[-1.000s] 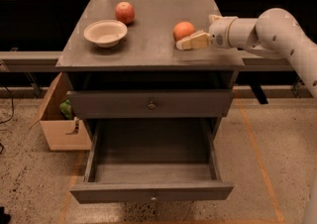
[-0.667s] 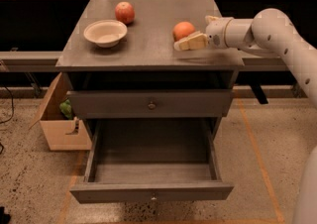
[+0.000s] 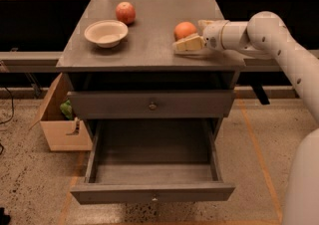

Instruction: Place orange into middle drawer

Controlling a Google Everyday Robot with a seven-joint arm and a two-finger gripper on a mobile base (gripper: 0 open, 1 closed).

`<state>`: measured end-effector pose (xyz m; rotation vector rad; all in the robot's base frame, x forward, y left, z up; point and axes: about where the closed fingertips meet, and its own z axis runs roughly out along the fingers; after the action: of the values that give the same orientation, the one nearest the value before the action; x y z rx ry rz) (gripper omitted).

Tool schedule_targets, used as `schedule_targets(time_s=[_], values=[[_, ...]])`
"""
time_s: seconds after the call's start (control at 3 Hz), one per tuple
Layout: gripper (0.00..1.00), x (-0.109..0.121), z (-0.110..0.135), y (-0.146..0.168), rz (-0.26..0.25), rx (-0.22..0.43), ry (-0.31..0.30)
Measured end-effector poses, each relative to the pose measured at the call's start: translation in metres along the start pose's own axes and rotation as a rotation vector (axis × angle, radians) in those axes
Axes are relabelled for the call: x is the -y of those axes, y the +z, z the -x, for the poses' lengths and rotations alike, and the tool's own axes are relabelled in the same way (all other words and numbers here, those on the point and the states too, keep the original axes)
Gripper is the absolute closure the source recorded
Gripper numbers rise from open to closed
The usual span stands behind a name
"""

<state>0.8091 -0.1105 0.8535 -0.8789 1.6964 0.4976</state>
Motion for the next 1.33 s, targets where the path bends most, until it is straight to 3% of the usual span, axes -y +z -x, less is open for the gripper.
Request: schedule_targets(time_s=[0.67,1.0,1.33], values=[[0.64,-0.001,-0.010,0.008,0.002,-0.011,0.017],[0.87,-0.003,-0.003,0.001,0.009,0.011,0.009],[1.00,-0.013,0.020,-0.032,0.043,0.071,-0.031]])
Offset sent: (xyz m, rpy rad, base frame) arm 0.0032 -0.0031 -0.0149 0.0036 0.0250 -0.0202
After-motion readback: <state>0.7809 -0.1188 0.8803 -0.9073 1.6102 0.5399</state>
